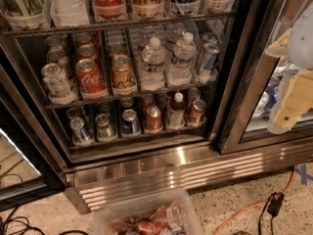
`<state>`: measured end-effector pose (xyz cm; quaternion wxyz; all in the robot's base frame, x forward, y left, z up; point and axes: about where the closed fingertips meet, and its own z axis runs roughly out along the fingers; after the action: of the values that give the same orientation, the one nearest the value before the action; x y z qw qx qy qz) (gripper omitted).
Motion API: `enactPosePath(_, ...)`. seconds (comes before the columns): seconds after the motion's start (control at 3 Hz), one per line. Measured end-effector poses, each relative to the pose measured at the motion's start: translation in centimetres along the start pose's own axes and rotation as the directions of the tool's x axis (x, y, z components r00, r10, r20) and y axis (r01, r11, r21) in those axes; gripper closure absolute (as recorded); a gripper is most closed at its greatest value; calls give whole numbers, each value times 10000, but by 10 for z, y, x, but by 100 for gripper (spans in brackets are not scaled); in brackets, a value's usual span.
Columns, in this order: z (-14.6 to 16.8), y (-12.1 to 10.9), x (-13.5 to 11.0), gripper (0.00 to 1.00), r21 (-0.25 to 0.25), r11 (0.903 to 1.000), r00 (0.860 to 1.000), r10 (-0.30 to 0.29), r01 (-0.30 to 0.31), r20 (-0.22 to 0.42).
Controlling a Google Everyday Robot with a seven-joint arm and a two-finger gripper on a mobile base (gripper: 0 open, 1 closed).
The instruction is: Pick coke can from middle shelf of fridge
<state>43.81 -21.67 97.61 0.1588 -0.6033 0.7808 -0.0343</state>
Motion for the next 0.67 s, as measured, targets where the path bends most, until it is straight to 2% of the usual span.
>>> enactPosePath(0.33, 0, 0, 0, 0, 0, 10000, 10000, 0, 0, 1)
enactPosePath(0.67, 4, -2, -5, 0, 97, 9999, 9995, -47, 44, 307)
